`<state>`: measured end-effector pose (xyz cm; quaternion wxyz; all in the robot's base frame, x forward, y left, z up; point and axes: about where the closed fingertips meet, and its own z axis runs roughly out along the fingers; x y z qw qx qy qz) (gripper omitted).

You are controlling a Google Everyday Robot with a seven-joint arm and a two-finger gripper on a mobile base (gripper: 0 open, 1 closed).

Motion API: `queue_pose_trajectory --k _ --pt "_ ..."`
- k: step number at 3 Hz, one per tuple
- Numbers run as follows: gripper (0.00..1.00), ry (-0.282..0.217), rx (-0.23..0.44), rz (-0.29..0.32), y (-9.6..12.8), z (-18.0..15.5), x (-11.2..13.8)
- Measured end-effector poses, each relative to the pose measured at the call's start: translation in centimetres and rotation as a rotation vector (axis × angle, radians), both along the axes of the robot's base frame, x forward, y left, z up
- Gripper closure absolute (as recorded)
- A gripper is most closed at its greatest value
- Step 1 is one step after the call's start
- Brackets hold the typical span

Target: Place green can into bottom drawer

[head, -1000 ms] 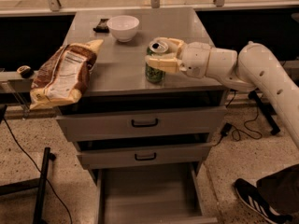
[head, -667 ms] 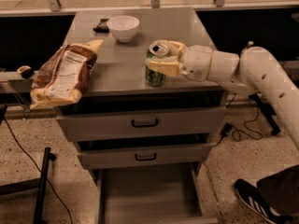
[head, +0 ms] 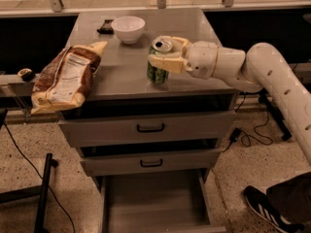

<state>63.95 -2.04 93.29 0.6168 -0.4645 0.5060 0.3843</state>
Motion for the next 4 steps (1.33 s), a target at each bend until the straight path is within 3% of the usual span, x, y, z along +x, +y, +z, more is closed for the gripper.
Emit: queue_pose_trajectory --k 1,2,3,4 --pt "1.0 -0.107 -0.05 0.077 0.8 6.3 -0.4" --pt "1.0 -0.167 -0.016 0.103 -0.2 10.6 -2.3" --pt "1.0 -0.07 -0.077 0.101 -3.0 9.9 -5.5" --pt "1.0 0.09 -0.108 0.113 -4.2 6.1 -9.7"
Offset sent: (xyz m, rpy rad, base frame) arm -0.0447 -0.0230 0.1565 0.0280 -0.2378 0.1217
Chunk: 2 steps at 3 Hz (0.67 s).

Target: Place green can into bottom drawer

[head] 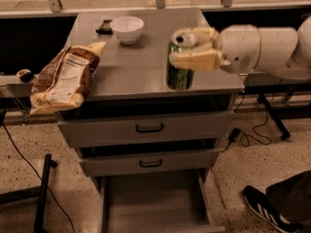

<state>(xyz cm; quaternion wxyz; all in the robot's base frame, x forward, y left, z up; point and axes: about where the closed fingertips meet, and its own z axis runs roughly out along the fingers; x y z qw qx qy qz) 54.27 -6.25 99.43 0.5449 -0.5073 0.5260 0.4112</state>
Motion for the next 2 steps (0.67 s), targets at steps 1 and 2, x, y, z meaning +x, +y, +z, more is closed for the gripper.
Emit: queue_pose_trajectory --k 1,2 --pt "1.0 0.045 -0.018 0.014 0.4 -1.8 -1.2" --pt "1.0 0.061 0.034 0.028 1.4 -3.3 -0.5"
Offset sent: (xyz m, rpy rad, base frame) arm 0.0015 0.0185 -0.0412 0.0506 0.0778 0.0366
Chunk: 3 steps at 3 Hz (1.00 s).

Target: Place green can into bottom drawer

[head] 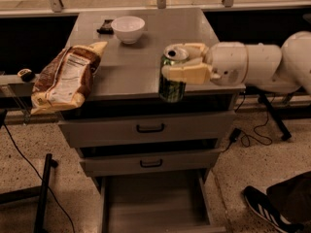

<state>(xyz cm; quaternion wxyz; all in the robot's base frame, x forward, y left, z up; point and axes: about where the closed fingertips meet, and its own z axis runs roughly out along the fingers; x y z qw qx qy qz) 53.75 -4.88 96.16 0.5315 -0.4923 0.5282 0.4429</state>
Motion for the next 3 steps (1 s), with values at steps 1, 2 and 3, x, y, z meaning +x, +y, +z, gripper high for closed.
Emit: queue_pose_trajectory --k 1,2,3 --pt "1.0 0.006 0.099 -0.032 -0.2 -7.9 -0.1" --pt "1.0 0.055 0.094 0.041 0.6 -20.0 -3.3" --pt "1.0 0.042 0.123 0.118 0.9 -22.5 -3.8"
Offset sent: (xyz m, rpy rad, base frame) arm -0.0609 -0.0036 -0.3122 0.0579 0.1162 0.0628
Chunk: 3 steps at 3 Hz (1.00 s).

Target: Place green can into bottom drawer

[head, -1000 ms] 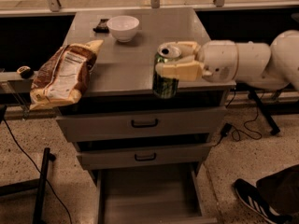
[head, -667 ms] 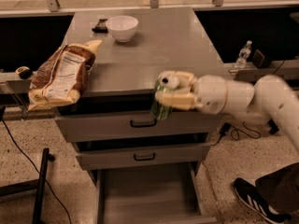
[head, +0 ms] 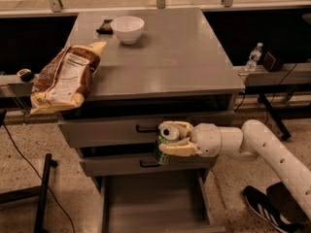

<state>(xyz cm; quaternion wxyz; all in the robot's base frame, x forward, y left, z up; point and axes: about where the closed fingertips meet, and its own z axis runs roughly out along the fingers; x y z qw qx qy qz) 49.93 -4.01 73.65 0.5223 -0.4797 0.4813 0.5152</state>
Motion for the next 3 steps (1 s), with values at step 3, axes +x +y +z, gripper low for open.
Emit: queue_pose_trajectory --k 3 --pt "1.0 -0.014 -0.386 -0.15 -5.1 -21.4 0.4"
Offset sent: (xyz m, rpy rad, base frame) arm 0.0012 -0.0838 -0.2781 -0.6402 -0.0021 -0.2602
